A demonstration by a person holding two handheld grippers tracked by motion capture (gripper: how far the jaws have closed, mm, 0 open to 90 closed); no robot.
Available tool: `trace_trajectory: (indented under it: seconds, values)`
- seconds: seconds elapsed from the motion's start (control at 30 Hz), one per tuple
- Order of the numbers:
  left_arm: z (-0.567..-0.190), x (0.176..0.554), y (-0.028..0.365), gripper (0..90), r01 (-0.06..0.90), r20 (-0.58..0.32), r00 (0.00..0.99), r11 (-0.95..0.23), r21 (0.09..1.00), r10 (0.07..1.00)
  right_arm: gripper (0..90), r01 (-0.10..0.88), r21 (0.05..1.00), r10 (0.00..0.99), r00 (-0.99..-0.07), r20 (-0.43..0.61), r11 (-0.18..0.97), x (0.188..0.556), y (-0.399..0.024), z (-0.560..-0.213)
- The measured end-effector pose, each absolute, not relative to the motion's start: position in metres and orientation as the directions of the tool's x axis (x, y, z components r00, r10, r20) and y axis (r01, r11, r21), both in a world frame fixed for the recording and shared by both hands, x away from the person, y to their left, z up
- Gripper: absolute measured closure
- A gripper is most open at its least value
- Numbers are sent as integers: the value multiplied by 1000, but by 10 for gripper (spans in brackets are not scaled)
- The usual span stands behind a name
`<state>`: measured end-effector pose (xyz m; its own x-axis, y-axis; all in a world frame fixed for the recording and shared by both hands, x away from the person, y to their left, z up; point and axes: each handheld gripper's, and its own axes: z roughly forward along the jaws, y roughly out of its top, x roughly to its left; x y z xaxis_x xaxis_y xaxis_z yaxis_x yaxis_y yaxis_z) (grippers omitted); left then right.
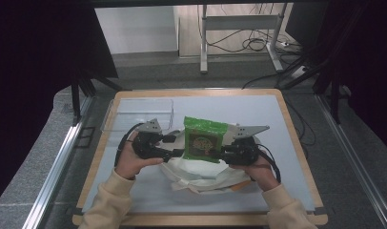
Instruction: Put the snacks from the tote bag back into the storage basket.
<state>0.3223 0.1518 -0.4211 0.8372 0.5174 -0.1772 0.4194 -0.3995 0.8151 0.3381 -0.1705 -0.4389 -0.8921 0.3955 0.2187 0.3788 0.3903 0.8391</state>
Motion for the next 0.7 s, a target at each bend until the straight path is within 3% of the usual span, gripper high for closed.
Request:
trace_trajectory:
  seconds: [0.23,0.7]
  values:
    - [-420,322,157,321,414,-167,833,-394,821,528,736,339,818,416,-899,136,465,337,-172,-435]
    - [-410,317,155,318,381,-138,847,-407,830,513,735,308,771,401,-913,75,557,340,-172,-434]
